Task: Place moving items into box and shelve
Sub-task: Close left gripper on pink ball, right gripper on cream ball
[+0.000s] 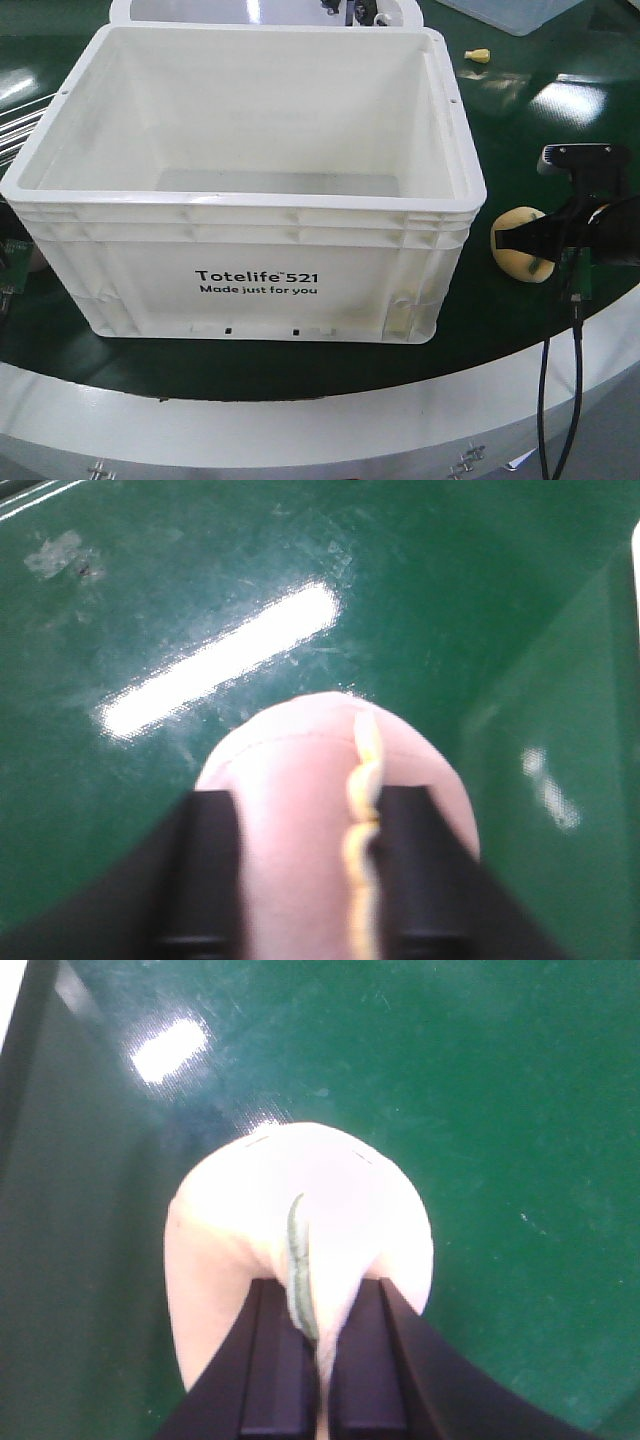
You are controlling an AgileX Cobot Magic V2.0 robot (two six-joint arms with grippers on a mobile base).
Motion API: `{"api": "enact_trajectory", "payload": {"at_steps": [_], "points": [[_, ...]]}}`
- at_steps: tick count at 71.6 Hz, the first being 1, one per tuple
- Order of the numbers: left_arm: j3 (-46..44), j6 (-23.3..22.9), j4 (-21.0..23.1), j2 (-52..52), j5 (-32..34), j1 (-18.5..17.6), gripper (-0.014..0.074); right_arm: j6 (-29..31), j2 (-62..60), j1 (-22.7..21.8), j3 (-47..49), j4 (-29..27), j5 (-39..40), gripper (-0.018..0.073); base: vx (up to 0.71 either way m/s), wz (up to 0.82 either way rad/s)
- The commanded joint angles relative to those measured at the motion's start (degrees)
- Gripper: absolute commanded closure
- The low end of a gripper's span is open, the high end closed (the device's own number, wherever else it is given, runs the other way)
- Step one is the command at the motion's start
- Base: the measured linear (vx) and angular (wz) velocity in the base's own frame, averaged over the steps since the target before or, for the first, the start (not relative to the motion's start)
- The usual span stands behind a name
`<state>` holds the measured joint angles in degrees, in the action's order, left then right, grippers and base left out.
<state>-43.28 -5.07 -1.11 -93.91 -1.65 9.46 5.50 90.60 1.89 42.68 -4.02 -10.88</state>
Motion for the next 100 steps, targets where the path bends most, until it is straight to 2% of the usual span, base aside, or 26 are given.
{"api": "enact_trajectory", "payload": {"at_steps": [1,3,5,29,57,100], "points": [[-1.16,-0.05,-0.07,0.94,-0.54,-0.13,0.0521,0.42,-1.61,-0.37,1.46,0.37,2.99,0.0575,0.00,0.00],[-1.16,-0.05,-0.07,0.92,-0.60,-0.13,0.0593,0.42,-1.61,-0.37,1.46,0.43,2.99,0.0575,0.00,0.00],[-1.16,-0.05,-0.07,0.84,-0.60,-0.13,0.0626,0.42,-1.61,-0.37,1.46,0.49,2.93,0.0575,0.00,0.00],[-1.16,-0.11,-0.02,1.39,-0.40,-0.13,0.0625,0.42,-1.61,-0.37,1.46,0.49,2.92,0.0575,0.00,0.00],[-1.16,-0.11,-0.02,7.47,3.78,-0.13,0.0622,0.42,-1.61,-0.37,1.46,0.49,3.37,0.0575,0.00,0.00],[-1.16,-0.04,-0.02,15.11,11.42,-0.13,0.0623,0.93,-1.74,-0.37,1.51,1.92,13.47,0.0575,0.00,0.00]]}}
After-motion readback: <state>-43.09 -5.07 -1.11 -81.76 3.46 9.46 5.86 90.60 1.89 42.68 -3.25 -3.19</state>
